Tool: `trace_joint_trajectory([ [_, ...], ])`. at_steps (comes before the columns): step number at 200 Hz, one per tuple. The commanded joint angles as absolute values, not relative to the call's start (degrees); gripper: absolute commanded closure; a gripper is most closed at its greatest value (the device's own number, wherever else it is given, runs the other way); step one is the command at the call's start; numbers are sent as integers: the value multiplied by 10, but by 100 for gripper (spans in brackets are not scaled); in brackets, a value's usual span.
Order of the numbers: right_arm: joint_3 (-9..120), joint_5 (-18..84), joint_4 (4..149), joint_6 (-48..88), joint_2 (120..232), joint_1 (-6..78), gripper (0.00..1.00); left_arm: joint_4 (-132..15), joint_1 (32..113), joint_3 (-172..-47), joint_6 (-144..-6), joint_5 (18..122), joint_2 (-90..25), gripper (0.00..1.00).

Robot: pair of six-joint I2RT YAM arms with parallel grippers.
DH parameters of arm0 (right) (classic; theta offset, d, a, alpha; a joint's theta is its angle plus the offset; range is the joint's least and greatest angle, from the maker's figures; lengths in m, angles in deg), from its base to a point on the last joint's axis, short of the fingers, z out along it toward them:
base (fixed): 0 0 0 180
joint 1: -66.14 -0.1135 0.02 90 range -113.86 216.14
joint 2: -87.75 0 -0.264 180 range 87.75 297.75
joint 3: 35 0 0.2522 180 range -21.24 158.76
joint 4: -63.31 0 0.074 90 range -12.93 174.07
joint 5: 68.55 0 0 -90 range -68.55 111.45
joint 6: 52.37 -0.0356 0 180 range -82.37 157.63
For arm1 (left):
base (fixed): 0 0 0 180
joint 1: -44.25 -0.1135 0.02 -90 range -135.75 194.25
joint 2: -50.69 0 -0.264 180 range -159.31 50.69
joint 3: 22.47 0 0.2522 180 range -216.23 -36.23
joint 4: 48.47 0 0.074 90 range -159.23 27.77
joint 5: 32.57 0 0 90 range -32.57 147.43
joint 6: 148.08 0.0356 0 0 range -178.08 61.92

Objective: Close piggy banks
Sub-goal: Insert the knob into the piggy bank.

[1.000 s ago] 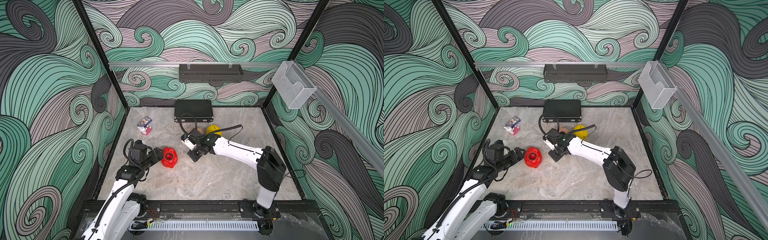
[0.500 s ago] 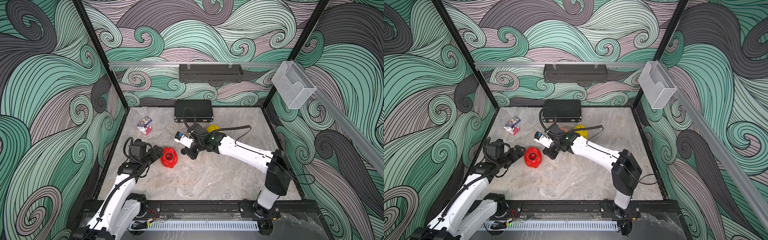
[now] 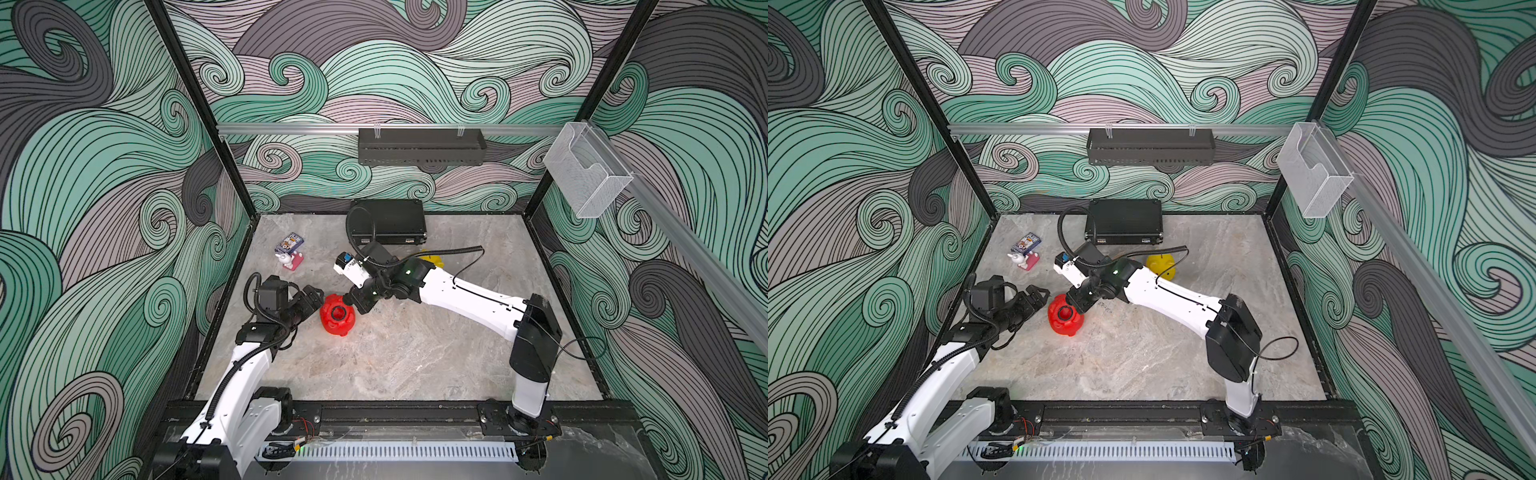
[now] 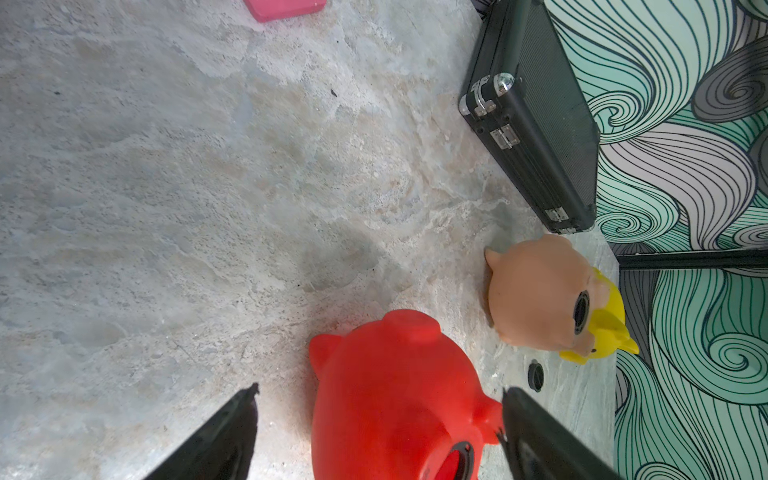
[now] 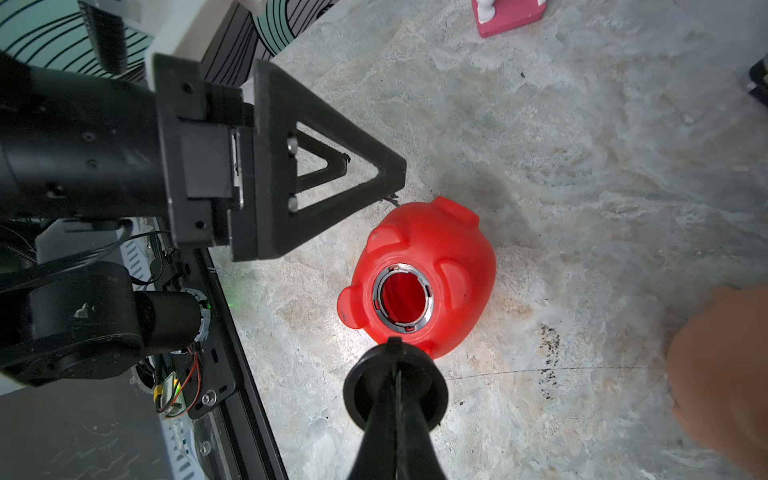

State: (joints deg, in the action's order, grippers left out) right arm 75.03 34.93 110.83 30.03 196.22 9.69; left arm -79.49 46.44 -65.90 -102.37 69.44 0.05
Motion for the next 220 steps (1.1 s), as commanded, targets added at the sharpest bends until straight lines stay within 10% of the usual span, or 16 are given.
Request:
trace_joint_trajectory([
  [1, 774, 334, 1129, 234, 1983, 91, 100, -773, 458, -656, -1029, 706, -4, 9],
  [220, 885, 295, 1197, 134, 2104, 69, 100, -748, 450, -646, -1033, 725, -44, 11],
])
